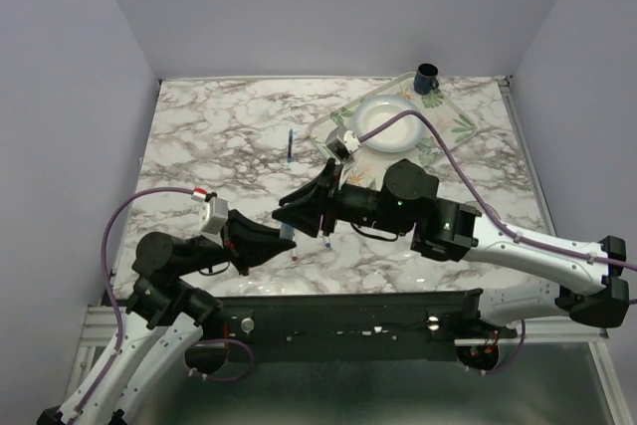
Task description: Insert the pens into the pen caps
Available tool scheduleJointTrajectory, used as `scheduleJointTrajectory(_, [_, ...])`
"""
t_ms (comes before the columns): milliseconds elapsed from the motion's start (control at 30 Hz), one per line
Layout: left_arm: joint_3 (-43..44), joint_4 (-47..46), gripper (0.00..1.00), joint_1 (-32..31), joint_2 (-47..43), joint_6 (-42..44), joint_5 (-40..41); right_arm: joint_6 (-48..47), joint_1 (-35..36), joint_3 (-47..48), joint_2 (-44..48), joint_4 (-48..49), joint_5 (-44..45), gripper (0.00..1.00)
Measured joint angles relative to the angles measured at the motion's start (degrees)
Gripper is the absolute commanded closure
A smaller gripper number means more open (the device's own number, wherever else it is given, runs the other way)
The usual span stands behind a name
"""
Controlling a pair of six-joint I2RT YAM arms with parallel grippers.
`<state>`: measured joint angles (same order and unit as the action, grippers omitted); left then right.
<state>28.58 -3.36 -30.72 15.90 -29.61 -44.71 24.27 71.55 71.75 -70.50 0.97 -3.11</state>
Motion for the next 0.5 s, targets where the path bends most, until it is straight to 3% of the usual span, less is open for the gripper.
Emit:
scheduleJointTrajectory(100, [-0.42, -0.63, 1.00, 0.00, 0.00, -1.42, -0.59, 0.72, 0.00, -2.36, -0.04, 1.46, -0.85, 0.84])
scheduleJointTrajectory(133, [-0.79, -0.96, 1.00, 0.00, 0.02, -2.21, -0.90, 0.55, 0.00, -2.84, 0.07, 1.90, -0.81, 0.97])
scheduleJointTrajectory(167, [-1.01, -0.92, 1.00, 0.00, 0.07, -3.26, -1.05, 0.00, -0.17, -3.54, 0.35, 2.29, -0.85, 0.99])
scheduleJointTrajectory(500, [-2.29, -3.93, 1.00, -0.04, 1.49, -7.89, -2.47, 0.09, -0.72, -8.39, 2.58, 6.54, -0.96, 0.99])
